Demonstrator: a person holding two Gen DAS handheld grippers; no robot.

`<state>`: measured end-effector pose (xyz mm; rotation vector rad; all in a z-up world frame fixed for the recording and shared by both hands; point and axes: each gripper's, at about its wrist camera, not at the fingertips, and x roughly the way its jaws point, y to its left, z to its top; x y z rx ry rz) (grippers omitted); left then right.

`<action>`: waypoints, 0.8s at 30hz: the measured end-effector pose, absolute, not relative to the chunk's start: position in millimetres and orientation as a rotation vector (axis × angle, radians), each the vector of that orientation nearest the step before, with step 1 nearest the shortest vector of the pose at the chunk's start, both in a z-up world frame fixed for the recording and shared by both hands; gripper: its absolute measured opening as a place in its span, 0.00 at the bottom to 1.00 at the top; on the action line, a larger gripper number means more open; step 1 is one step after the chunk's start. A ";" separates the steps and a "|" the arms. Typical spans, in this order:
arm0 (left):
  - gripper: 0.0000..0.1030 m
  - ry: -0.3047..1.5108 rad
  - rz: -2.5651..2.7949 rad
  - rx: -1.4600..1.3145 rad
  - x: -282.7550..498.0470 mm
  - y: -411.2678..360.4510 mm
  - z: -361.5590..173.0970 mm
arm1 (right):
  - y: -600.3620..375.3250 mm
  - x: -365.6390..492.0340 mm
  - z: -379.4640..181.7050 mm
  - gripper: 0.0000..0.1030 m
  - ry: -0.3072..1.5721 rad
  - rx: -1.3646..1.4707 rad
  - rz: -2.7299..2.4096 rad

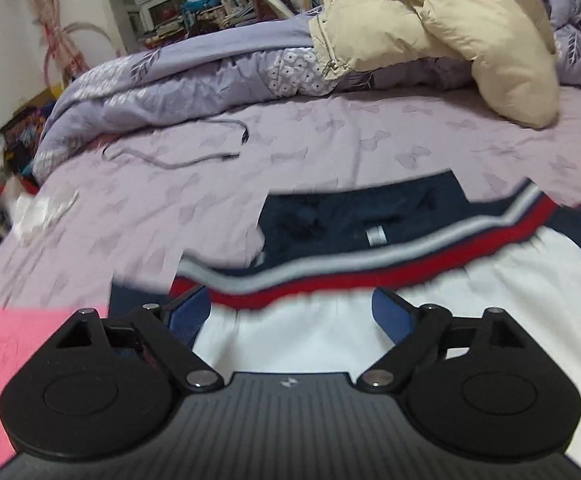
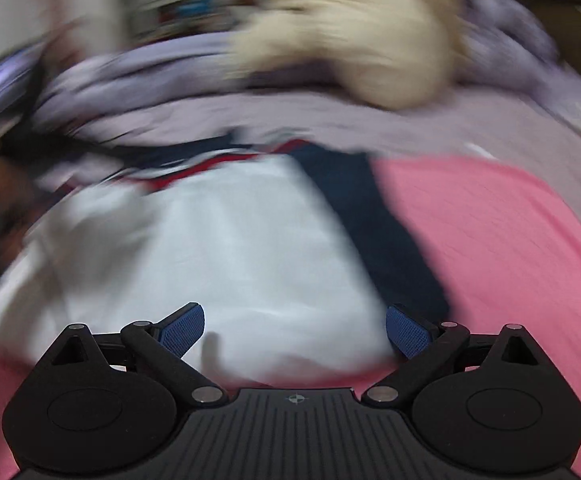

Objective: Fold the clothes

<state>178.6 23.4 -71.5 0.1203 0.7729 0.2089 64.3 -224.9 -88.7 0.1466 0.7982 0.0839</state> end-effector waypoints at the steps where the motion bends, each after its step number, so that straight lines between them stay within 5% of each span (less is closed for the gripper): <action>1: 0.88 0.785 0.207 0.095 167.4 22.7 -70.9 | -241.5 62.9 -90.4 0.94 0.818 0.187 0.034; 11: 0.88 0.929 0.170 0.153 104.9 -28.7 -93.1 | -287.0 89.2 -112.9 0.84 0.866 0.507 0.007; 17: 0.97 0.932 0.195 0.170 97.5 -38.8 -112.7 | -253.5 105.6 -119.4 0.97 0.852 0.365 0.024; 24: 0.97 0.948 0.173 0.129 96.7 -31.5 -112.7 | -274.3 93.5 -114.5 0.81 0.879 0.453 0.049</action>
